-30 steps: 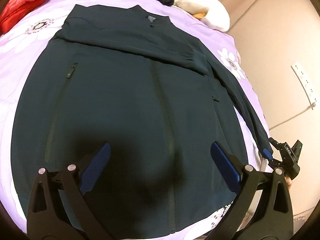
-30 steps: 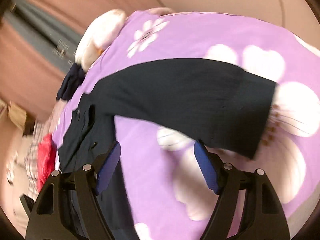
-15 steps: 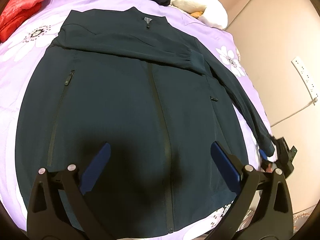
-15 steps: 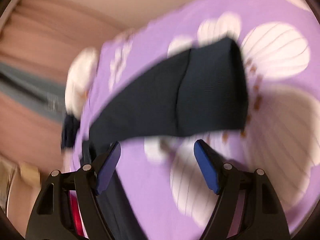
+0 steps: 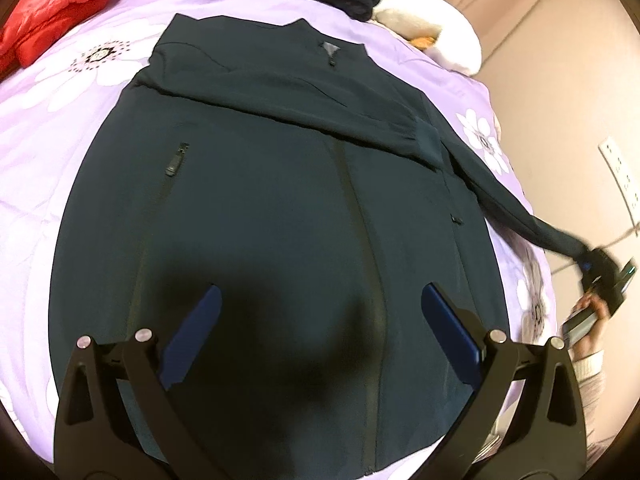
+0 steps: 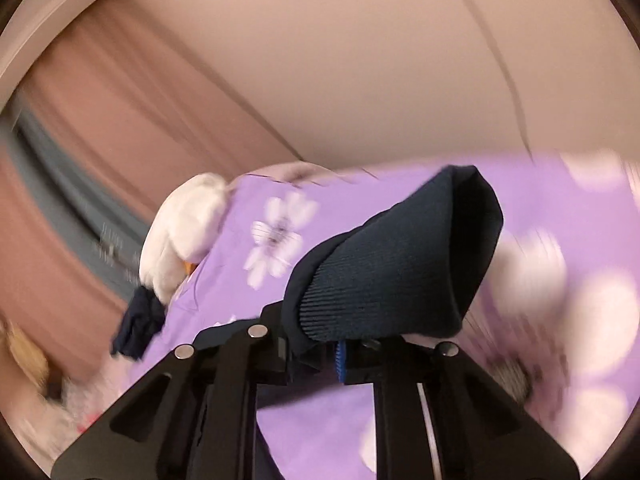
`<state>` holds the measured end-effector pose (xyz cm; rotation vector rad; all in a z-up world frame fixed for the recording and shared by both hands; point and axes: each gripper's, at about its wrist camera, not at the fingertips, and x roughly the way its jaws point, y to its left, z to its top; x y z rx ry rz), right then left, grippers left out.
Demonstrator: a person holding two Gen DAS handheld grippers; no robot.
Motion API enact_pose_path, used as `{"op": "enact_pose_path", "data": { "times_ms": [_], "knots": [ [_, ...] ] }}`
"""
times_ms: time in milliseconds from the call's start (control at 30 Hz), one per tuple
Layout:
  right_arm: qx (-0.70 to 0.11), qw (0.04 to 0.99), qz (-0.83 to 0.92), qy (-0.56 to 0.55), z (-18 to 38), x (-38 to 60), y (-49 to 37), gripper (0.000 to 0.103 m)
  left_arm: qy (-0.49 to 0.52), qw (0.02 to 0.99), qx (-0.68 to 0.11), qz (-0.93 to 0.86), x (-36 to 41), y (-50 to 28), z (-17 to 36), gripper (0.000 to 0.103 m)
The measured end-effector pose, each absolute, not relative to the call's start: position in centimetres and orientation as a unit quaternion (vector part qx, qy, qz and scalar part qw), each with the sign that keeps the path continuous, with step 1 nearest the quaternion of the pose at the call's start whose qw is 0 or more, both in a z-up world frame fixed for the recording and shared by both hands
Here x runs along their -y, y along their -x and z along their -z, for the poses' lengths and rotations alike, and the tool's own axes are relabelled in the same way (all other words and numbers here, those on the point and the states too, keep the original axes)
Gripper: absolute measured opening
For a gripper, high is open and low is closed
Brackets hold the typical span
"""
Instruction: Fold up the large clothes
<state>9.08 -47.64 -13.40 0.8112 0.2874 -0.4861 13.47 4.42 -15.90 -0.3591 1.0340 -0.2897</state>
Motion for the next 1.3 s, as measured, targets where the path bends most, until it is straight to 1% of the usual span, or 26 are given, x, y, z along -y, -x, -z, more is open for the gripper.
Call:
{"op": "enact_pose_path", "data": {
  "times_ms": [100, 167, 300, 333, 433, 533, 567, 600, 633, 667, 767, 833, 933, 1067, 1167, 1300],
  "knots": [
    [-0.164, 0.918, 0.233, -0.276, 7.6, 44.4, -13.5, 0.015, 0.187, 0.846, -0.481, 0.133, -5.8, -14.1, 15.9, 0.101],
    [-0.187, 0.94, 0.215, -0.189, 4.0, 40.1, -17.6, 0.015, 0.203, 0.847, -0.474, 0.126, -7.0, -14.7, 16.0, 0.101],
    [-0.206, 0.963, 0.16, -0.06, 0.4, 30.2, -24.1, 0.015, 0.224, 0.849, -0.465, 0.113, -9.5, -15.3, 16.0, 0.101],
    [-0.213, 0.967, 0.136, -0.025, -0.1, 26.6, -26.9, 0.015, 0.226, 0.85, -0.462, 0.11, -10.0, -15.4, 16.0, 0.101],
    [-0.235, 0.968, 0.076, 0.045, 0.5, 17.4, -31.3, 0.014, 0.236, 0.853, -0.457, 0.095, -12.0, -15.6, 16.0, 0.101],
    [-0.262, 0.958, 0.03, 0.11, 3.3, 9.1, -34.3, 0.014, 0.245, 0.852, -0.455, 0.082, -13.4, -15.6, 16.3, 0.101],
    [-0.276, 0.952, 0.013, 0.131, 4.6, 6.8, -34.9, 0.017, 0.246, 0.852, -0.456, 0.078, -13.7, -15.6, 16.4, 0.101],
    [-0.288, 0.946, -0.002, 0.148, 5.8, 4.9, -35.0, 0.023, 0.249, 0.851, -0.457, 0.072, -14.2, -15.6, 16.6, 0.101],
    [-0.316, 0.932, -0.027, 0.175, 8.0, 2.3, -35.6, 0.053, 0.251, 0.85, -0.458, 0.07, -14.5, -15.7, 16.8, 0.101],
    [-0.344, 0.917, -0.053, 0.192, 10.2, 0.4, -35.7, 0.065, 0.254, 0.848, -0.46, 0.065, -14.8, -15.8, 17.1, 0.101],
    [-0.392, 0.888, -0.119, 0.207, 15.2, -1.9, -33.7, 0.066, 0.261, 0.843, -0.466, 0.058, -15.4, -16.0, 17.7, 0.101],
    [-0.407, 0.878, -0.148, 0.205, 16.7, -1.9, -32.3, 0.066, 0.262, 0.842, -0.468, 0.058, -15.7, -16.1, 17.8, 0.101],
    [-0.416, 0.876, -0.189, 0.154, 16.8, 0.8, -30.4, 0.067, 0.26, 0.845, -0.463, 0.06, -16.0, -16.7, 17.4, 0.101],
    [-0.411, 0.886, -0.196, 0.084, 15.6, 7.3, -28.6, 0.067, 0.266, 0.851, -0.446, 0.076, -16.5, -19.6, 16.0, 0.101],
    [-0.407, 0.897, -0.16, 0.06, 15.0, 12.2, -28.8, 0.067, 0.284, 0.848, -0.437, 0.101, -16.3, -23.3, 15.1, 0.101],
    [-0.413, 0.903, -0.117, 0.015, 15.6, 17.5, -29.2, 0.067, 0.336, 0.826, -0.434, 0.131, -16.0, -29.7, 15.0, 0.101]
  ]
}}
